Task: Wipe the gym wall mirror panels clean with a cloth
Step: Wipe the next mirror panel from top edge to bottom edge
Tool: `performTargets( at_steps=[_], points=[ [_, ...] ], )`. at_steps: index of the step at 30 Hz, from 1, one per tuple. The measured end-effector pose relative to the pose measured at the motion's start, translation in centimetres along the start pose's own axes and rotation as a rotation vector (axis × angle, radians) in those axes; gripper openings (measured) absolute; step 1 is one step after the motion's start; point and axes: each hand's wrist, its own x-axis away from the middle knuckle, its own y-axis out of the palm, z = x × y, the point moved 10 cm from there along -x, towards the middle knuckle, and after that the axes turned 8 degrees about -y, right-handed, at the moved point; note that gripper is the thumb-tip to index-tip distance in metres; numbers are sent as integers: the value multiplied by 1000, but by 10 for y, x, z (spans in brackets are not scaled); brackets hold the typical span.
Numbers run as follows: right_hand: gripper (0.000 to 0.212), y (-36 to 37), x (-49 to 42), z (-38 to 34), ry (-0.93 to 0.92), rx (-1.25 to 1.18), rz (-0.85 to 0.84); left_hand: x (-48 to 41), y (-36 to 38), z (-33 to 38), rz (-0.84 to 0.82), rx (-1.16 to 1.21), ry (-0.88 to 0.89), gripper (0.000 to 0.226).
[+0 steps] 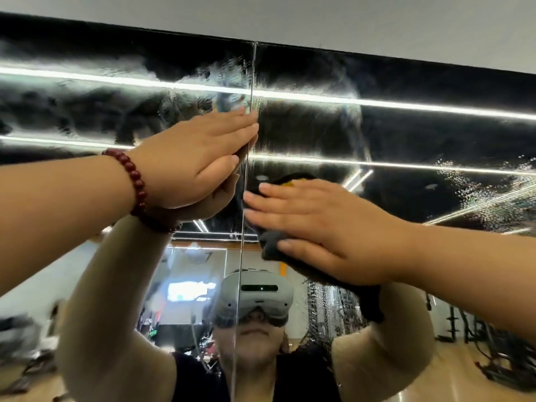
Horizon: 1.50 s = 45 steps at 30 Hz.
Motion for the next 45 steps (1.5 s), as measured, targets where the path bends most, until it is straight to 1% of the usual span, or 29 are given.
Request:
performTargets(
  at_steps=[2,3,4,6,7,8,9,11,13,14,16,18,19,22,23,24,25,27,29,32,34,35,38,39,41,45],
  points=[
    [51,3,8,-6,-42,-19,-9,7,1,7,-6,1,19,72],
    [52,-1,7,5,3,-30,12,10,3,10,-9,-1,28,71],
    [53,-8,3,25,91,-46,57,13,4,13,-15,-6,34,71],
    [51,-29,-3,74,323,-86,155,18,6,16,-22,-31,40,70],
    [50,-34,-4,93,418,-93,171,20,6,19,-17,-46,49,69],
    [49,-36,-7,99,453,-75,168,22,7,20,-6,-58,56,68],
    [50,-34,-10,92,420,-45,163,23,7,21,1,-64,57,68],
    [55,-23,-13,50,235,-12,141,26,8,20,3,-64,46,67],
    [53,-2,0,1,71,-7,88,27,8,21,11,-71,47,68],
    [51,7,9,-18,10,-4,58,28,7,22,11,-71,45,68],
    [50,12,20,-33,-47,-15,2,28,8,24,-1,-48,11,70],
    [52,7,16,-20,-4,-55,-26,30,10,27,-4,-22,-17,71],
    [54,-1,11,-2,71,-64,3,31,11,30,-4,-17,-20,71],
    [55,-28,5,67,385,-65,120,37,13,37,15,-39,2,69],
    [55,-30,5,76,429,-49,125,39,13,38,22,-43,6,68],
    [56,-27,3,73,413,-21,114,39,13,38,26,-43,5,68],
    [56,-21,2,59,349,-1,90,40,13,38,28,-42,0,68],
    [55,-6,5,14,163,18,59,40,13,38,29,-41,-6,68],
    [52,12,20,-29,20,38,31,43,14,38,21,-39,-1,68],
    [50,19,31,-47,-85,25,-12,50,16,43,10,-32,13,68],
    [50,16,26,-36,-81,12,-45,55,17,46,2,-39,19,67],
    [51,9,21,-21,-10,6,-32,57,17,47,2,-52,18,67],
    [57,-13,12,36,305,-22,73,65,17,53,17,-79,38,67],
    [59,-15,10,38,331,-7,83,68,18,56,23,-79,45,66],
    [60,-7,8,12,233,31,75,72,20,59,25,-73,57,65],
    [52,34,41,-78,-26,35,-16,83,23,64,31,-86,86,64]
  ],
)
